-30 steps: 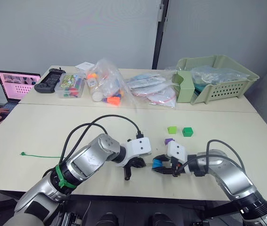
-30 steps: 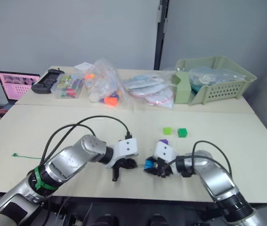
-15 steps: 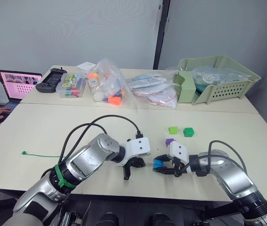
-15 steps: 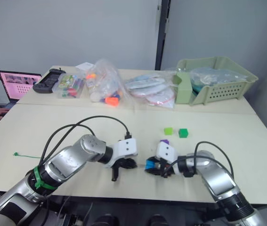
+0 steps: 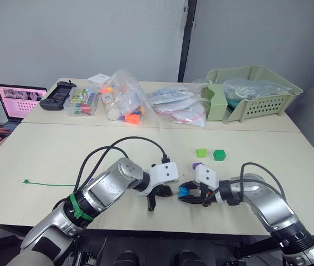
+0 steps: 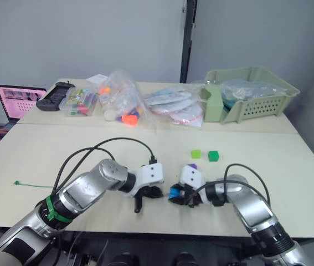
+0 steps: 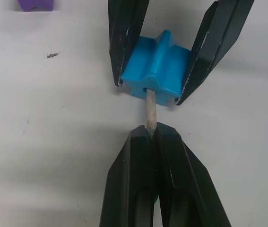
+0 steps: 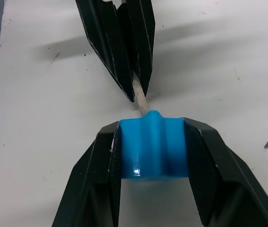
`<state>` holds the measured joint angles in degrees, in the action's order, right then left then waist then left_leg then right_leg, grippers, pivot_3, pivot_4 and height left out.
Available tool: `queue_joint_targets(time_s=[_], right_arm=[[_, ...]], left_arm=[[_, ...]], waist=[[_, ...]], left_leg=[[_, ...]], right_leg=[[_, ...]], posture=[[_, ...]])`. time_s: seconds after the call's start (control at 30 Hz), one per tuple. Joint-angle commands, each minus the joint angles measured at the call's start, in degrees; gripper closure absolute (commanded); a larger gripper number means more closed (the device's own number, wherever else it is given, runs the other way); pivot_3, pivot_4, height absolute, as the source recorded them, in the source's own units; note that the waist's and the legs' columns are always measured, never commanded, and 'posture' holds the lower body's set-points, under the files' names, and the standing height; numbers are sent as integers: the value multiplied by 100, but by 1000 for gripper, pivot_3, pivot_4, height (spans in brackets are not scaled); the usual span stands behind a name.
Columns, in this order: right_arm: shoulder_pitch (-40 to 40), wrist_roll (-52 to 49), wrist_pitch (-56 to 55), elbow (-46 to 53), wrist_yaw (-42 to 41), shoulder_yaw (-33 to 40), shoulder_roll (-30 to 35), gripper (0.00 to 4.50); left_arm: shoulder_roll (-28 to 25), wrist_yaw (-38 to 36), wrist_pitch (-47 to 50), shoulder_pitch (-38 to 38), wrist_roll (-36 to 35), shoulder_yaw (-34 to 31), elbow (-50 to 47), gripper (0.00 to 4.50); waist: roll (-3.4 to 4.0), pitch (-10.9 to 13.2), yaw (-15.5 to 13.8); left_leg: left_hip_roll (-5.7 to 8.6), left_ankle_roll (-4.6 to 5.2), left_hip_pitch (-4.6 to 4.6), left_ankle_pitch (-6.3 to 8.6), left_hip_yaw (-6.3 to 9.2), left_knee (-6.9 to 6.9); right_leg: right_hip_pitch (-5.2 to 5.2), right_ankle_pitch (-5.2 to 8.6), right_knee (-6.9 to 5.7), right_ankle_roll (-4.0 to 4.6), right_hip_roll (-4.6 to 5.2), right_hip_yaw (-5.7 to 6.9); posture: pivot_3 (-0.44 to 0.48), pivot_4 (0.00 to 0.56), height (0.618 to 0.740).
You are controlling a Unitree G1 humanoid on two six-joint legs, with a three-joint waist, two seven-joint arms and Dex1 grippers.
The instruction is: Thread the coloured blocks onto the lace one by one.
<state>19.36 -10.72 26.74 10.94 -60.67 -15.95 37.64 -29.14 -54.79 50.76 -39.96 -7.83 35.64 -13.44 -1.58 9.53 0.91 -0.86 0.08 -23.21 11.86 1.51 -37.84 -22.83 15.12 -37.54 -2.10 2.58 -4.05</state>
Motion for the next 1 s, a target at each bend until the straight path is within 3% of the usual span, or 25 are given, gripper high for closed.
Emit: queue_joint_targets(time_s=[0.03,0.57,0.83,1.0], right_arm=[[-36,15,60,233,98,-112,-91,3126],[-25,47,176,363,-60,-214,-96,3126],[-20,57,305,466,-6,-221,-110,3126],[-26,71,305,440,16,-200,-105,3126]], left_arm=[[244,-38,-472,132,-73,-41,31,4500],[243,-446,-1937,463,52,-309,501,4500],[280,-512,-2134,468,138,-382,599,4500],[304,-527,-2185,412,229,-452,626,2835]], waist=[[0,0,0],[0,0,-8],[0,0,-7],[0,0,12]], left_leg=[[0,0,6,0,0,0],[0,0,-10,0,0,1],[0,0,-9,0,0,1],[-3,0,-14,0,0,2]], right_leg=[[7,4,1,-6,0,0],[-10,-3,2,6,1,0],[-9,-3,2,5,1,0],[-16,-3,1,5,-1,0]], posture=[[0,150,740],[0,150,740],[0,150,740],[0,150,740]])
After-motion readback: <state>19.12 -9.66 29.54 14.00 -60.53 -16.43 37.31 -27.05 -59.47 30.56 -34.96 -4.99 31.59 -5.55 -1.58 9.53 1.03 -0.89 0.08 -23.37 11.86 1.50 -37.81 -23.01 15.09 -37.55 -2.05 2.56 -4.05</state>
